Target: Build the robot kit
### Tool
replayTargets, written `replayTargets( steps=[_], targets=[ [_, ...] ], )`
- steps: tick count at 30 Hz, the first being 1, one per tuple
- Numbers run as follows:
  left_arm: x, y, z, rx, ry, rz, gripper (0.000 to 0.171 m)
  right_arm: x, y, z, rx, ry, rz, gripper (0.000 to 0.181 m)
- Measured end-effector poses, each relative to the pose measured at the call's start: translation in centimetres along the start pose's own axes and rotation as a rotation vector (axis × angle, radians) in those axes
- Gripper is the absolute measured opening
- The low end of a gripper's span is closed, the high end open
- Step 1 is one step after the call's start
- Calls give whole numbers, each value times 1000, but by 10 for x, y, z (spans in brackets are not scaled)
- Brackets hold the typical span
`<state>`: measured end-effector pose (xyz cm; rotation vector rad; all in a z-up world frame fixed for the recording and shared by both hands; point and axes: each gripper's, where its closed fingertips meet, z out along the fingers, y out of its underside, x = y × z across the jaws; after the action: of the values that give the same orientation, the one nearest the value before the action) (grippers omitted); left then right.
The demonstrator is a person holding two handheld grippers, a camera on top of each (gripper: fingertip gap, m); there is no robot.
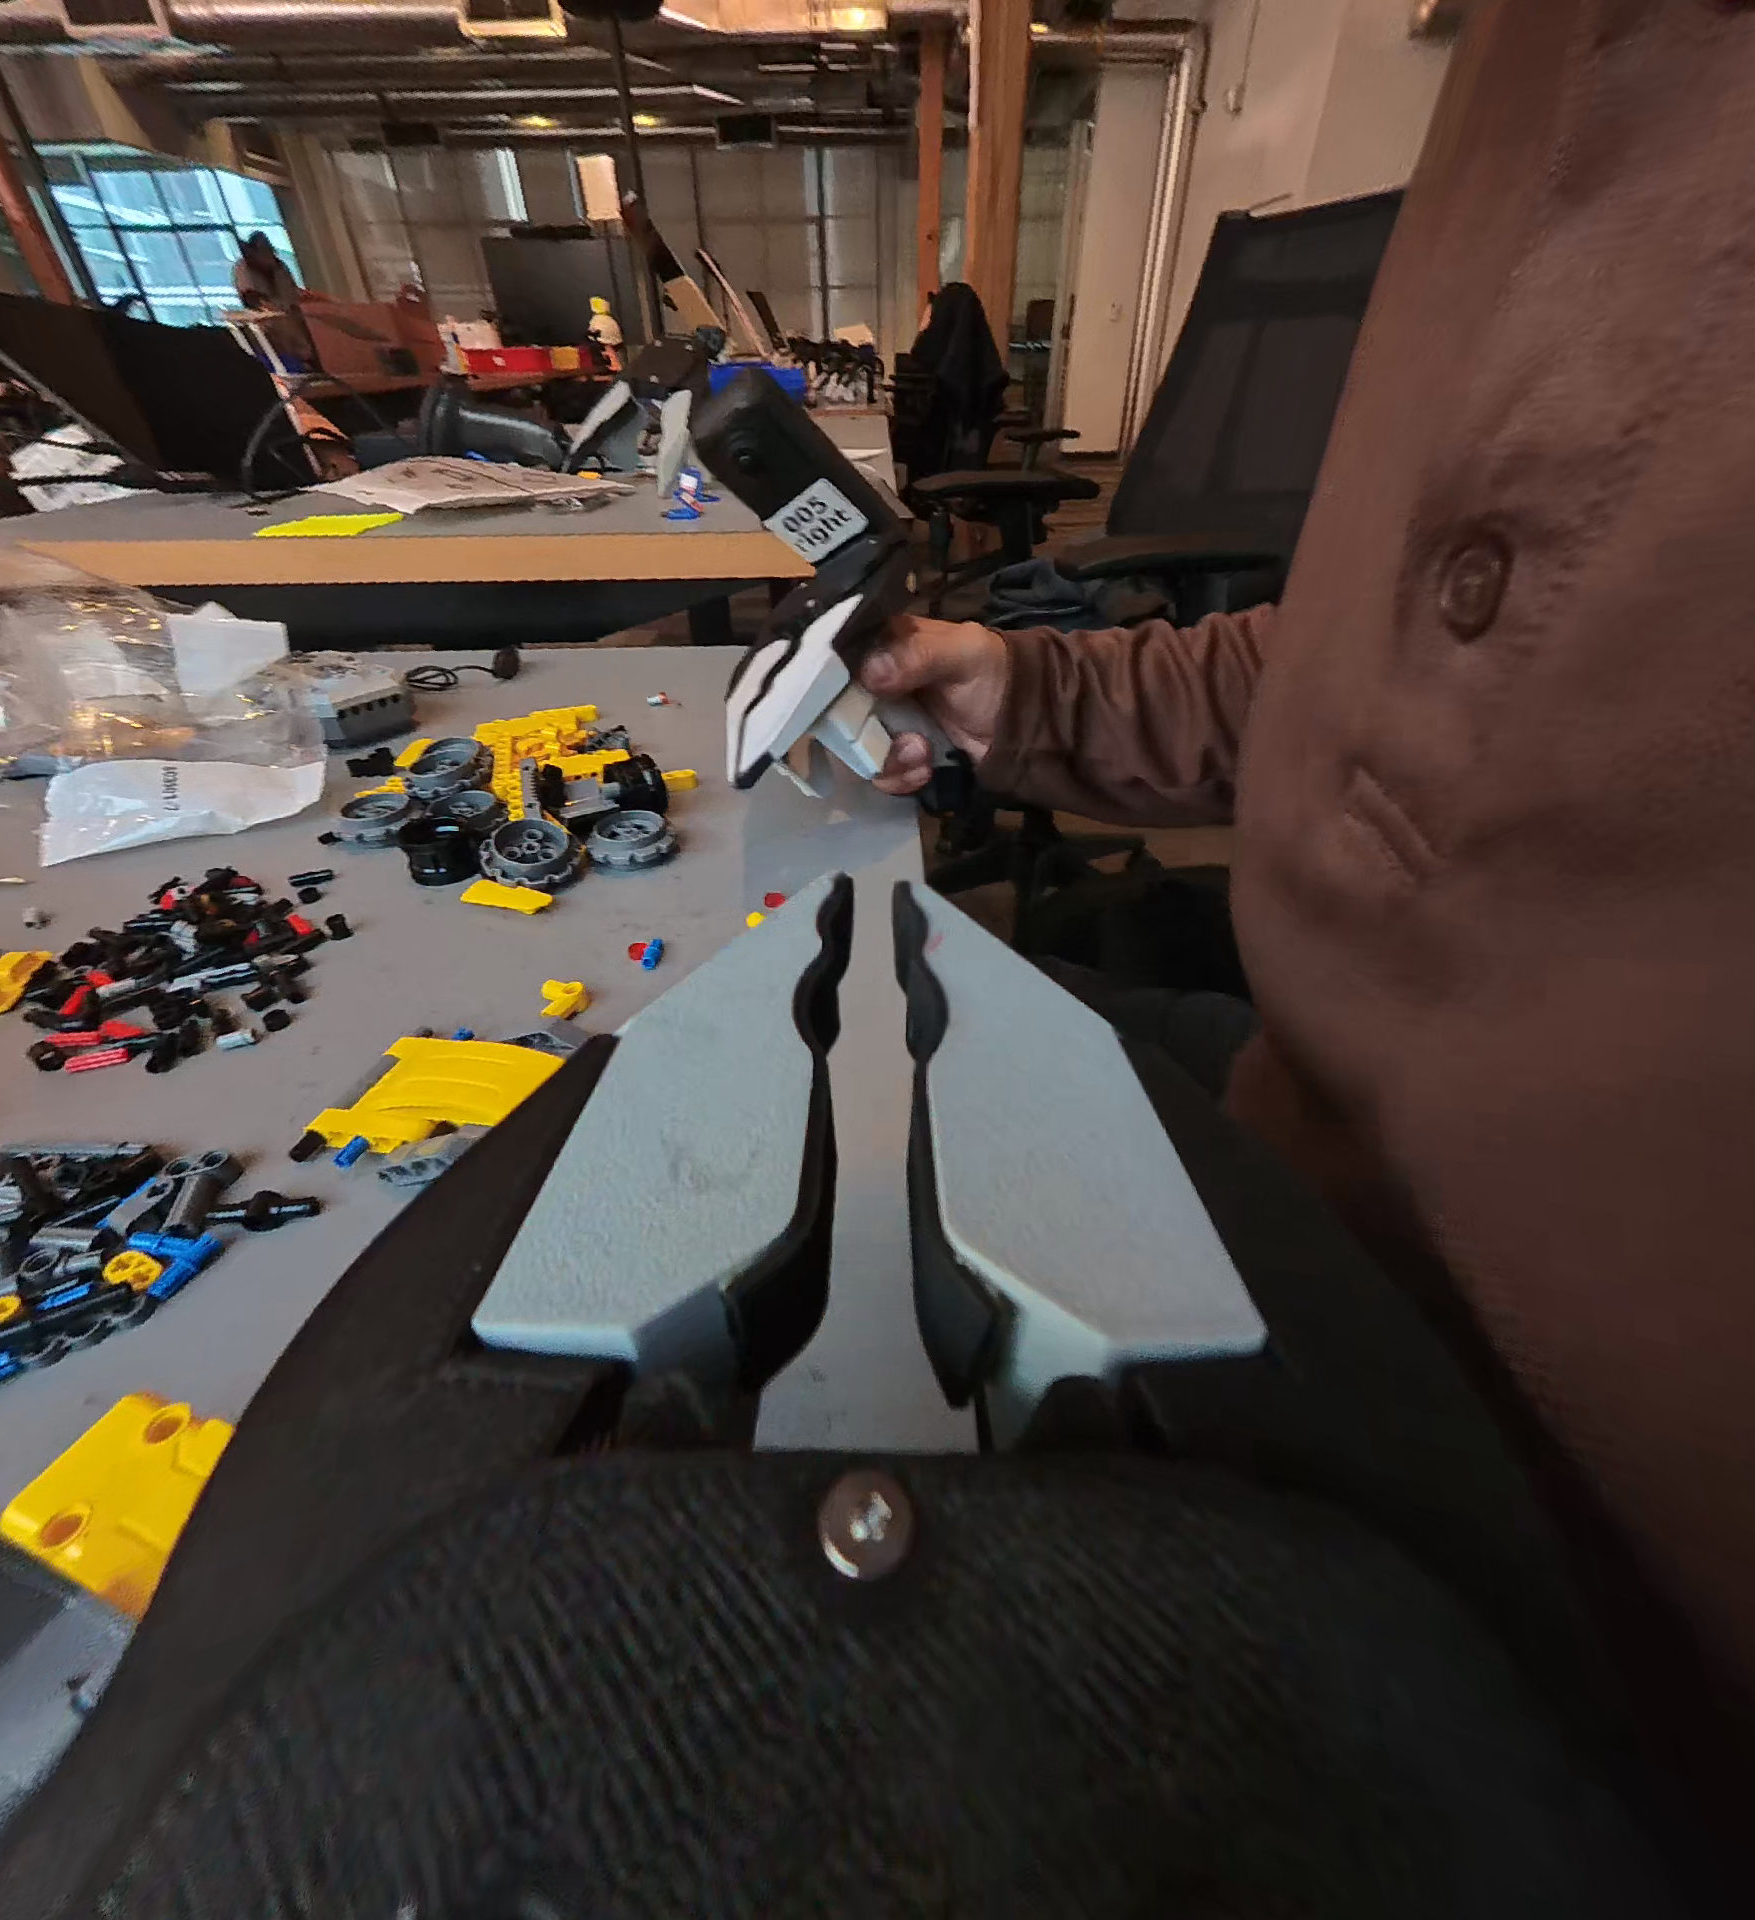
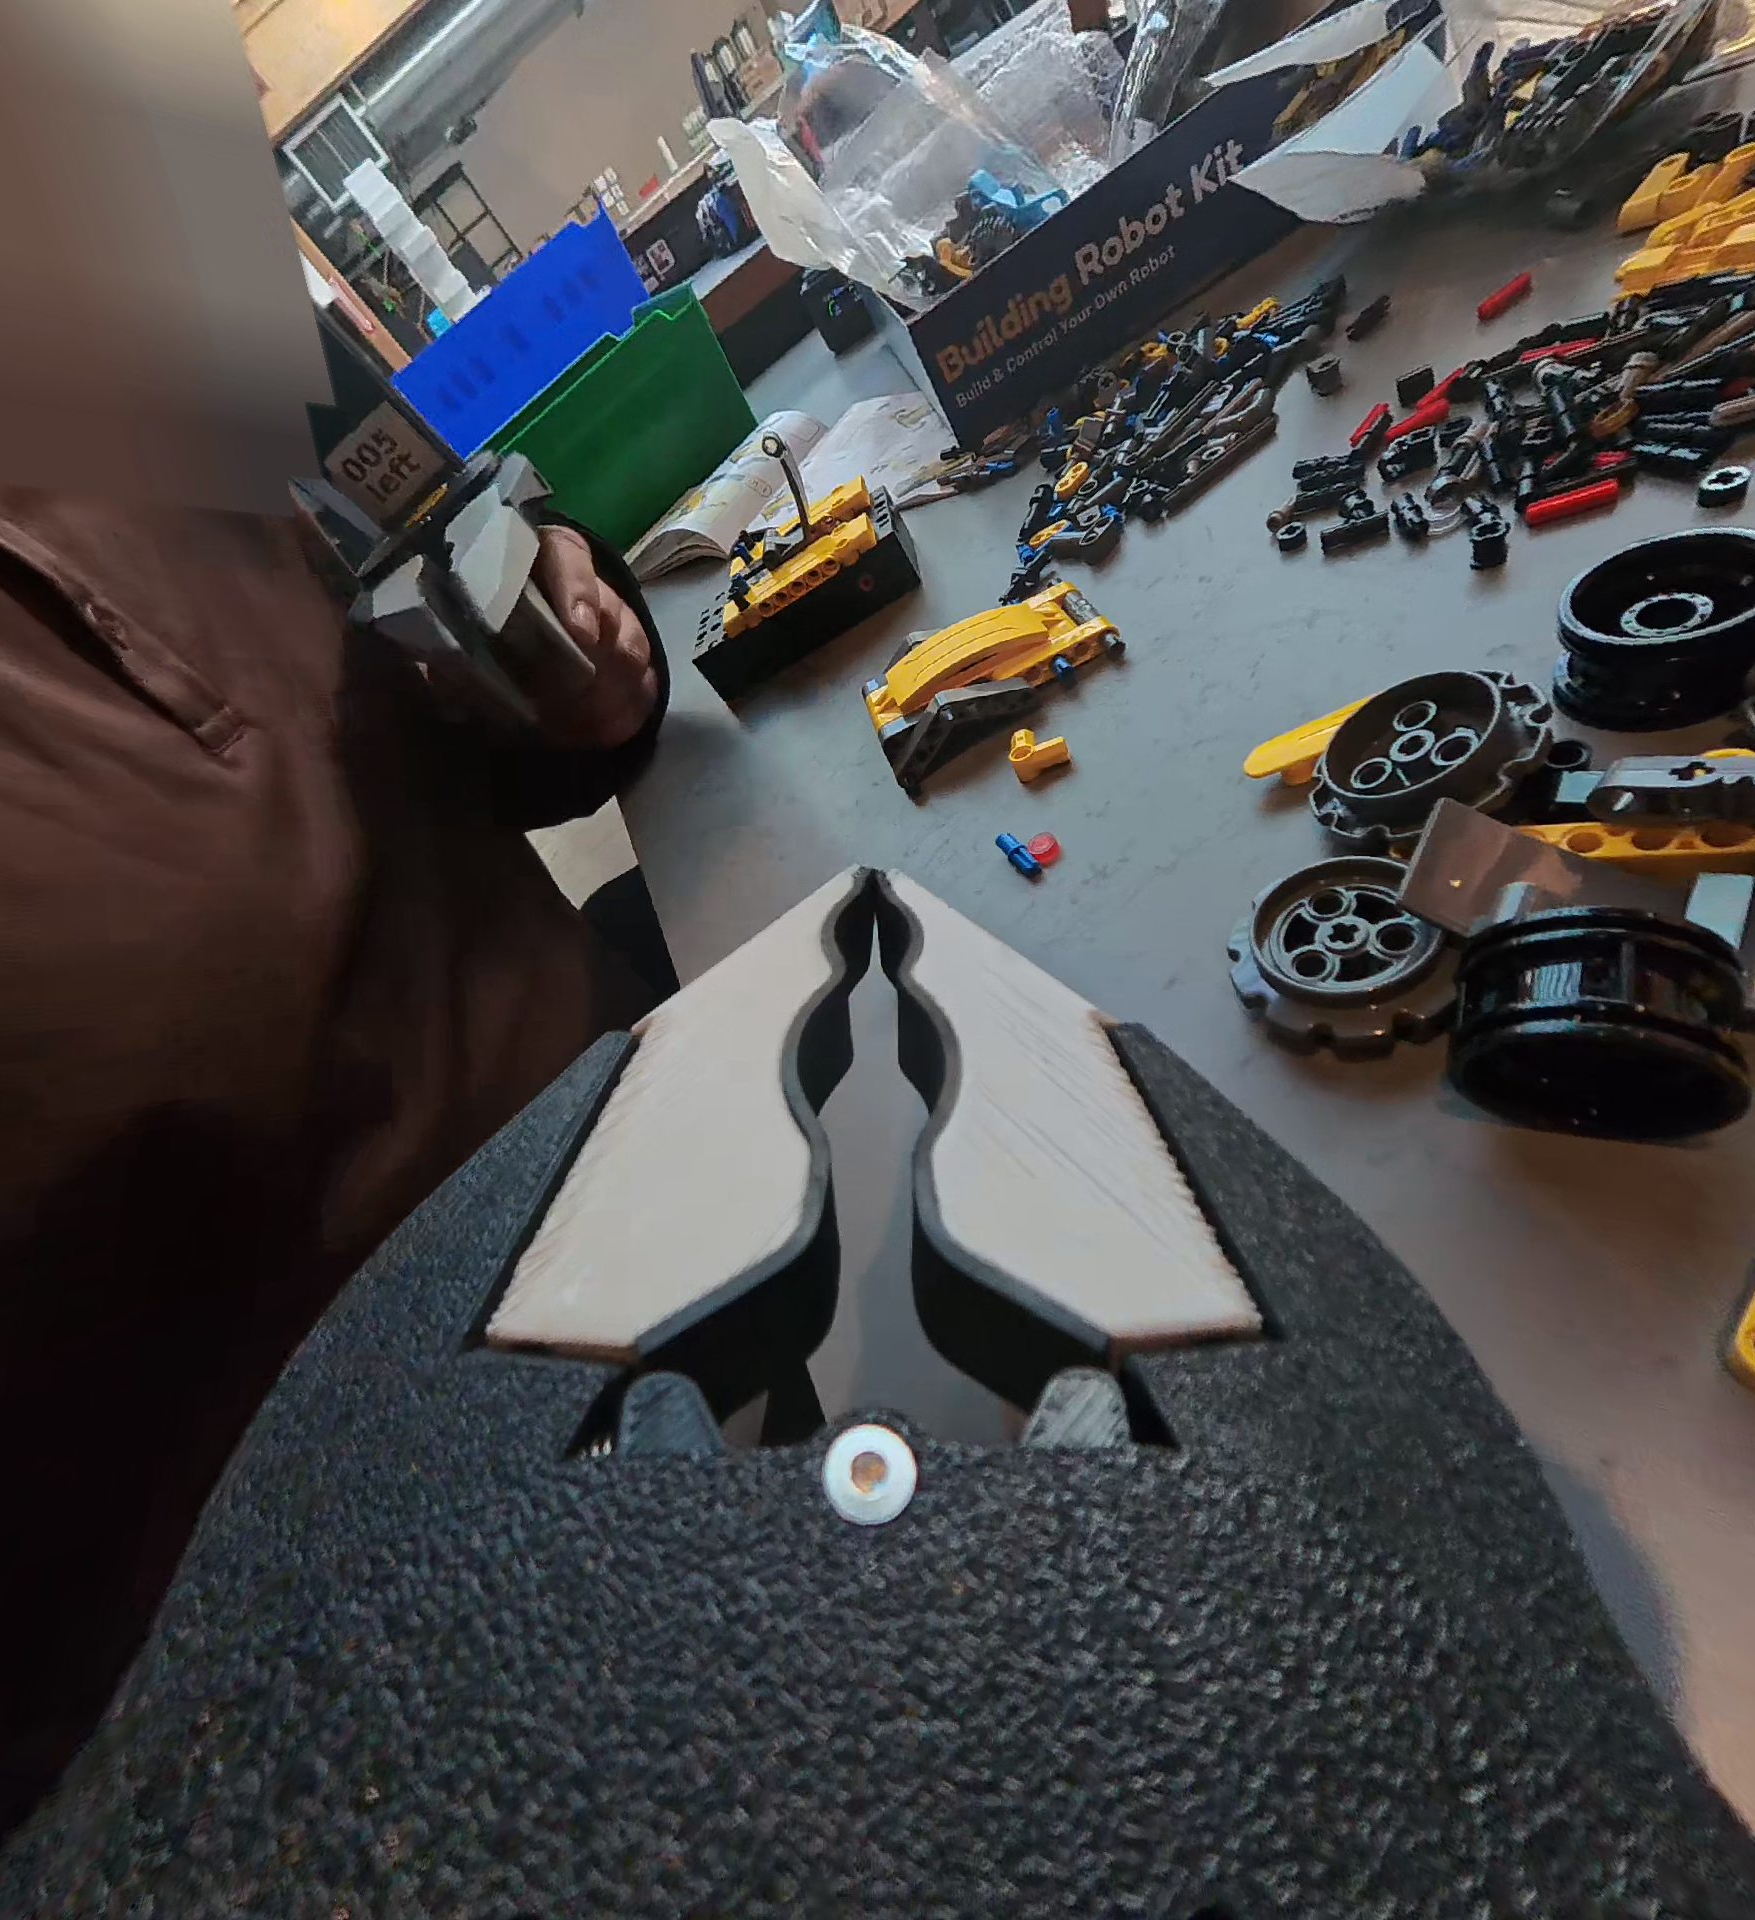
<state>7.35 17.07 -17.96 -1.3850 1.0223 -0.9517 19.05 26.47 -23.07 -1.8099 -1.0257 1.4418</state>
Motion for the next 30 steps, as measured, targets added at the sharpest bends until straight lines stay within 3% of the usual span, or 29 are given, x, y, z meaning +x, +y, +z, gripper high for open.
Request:
replayTargets(
  steps=[5, 13, 18, 23, 25, 27, 30],
  targets=[
    [-11, -3, -2, 23, 15, -112, 0, 4, -1, 2, 1, 18, 31, 0],
    [-11, -3, 4, 19, 22, -88, 11, 4, 0, 3, -3, 29, 12, 0],
    [-11, 2, 8, -18, -19, -37, 11, 15, 4, 1, -49, 218, -24, 12],
    [-6, 14, 19, -116, -39, 36, 11, 10, 14, -7, -152, 446, -260, 13],
    [-7, 18, 21, -140, -43, 38, 11, 3, 21, -7, -181, 463, -244, 15],
    [-4, 19, 22, -147, -26, 46, 8, 0, 25, -8, -194, 479, -236, 30],
    [1, 23, 25, -180, 5, 59, 4, -1, 30, -12, -188, 505, -257, 33]
  ],
)
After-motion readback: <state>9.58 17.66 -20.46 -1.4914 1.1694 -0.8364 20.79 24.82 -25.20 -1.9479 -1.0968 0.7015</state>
